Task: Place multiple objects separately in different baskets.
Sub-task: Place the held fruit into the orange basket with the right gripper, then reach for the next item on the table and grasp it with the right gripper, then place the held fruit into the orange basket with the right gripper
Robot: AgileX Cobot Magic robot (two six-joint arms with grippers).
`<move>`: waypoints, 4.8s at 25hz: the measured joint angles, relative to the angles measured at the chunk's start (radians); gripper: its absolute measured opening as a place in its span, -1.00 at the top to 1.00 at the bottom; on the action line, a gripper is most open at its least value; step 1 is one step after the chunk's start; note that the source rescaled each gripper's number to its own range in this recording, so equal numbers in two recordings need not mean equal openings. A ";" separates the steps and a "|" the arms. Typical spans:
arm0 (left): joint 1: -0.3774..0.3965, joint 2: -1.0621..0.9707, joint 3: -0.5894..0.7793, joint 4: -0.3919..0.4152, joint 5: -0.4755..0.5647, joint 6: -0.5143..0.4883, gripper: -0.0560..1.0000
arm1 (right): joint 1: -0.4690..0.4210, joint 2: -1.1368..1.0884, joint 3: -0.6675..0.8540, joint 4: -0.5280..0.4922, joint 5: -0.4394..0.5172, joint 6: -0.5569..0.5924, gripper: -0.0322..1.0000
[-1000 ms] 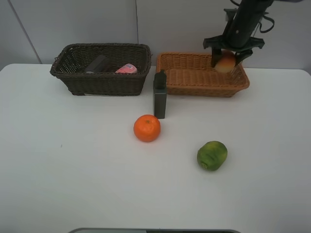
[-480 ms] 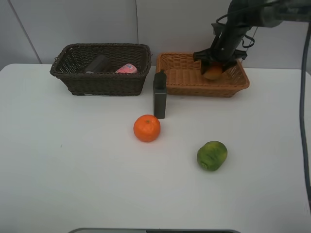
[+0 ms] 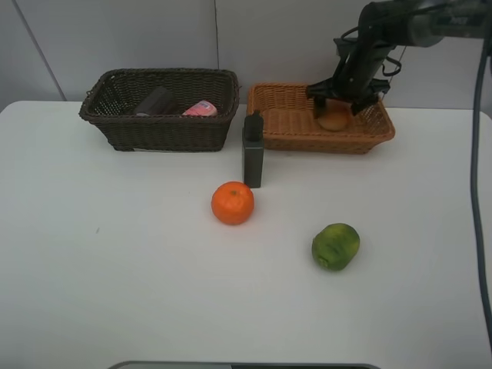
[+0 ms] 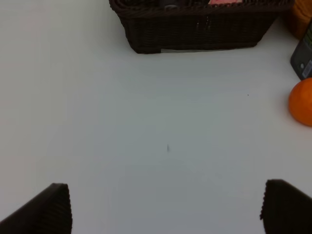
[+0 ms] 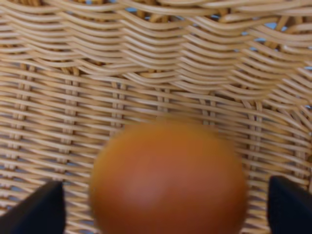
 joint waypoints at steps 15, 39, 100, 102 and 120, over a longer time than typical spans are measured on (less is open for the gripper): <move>0.000 0.000 0.000 0.000 0.000 0.000 -0.94 | 0.000 -0.161 0.064 0.002 0.140 -0.003 -1.00; 0.000 0.000 0.000 0.000 0.000 0.000 -0.94 | 0.205 -0.770 1.001 0.057 -0.006 0.384 -1.00; 0.000 0.000 0.000 0.000 0.000 0.000 -0.94 | 0.375 -0.507 1.134 0.133 -0.212 0.888 0.01; 0.000 0.000 0.000 0.000 0.000 0.000 -0.94 | 0.375 -0.507 1.134 0.133 -0.208 0.888 0.01; 0.000 0.000 0.000 0.000 0.000 0.000 -0.94 | 0.378 -0.507 1.134 0.133 -0.204 0.883 0.01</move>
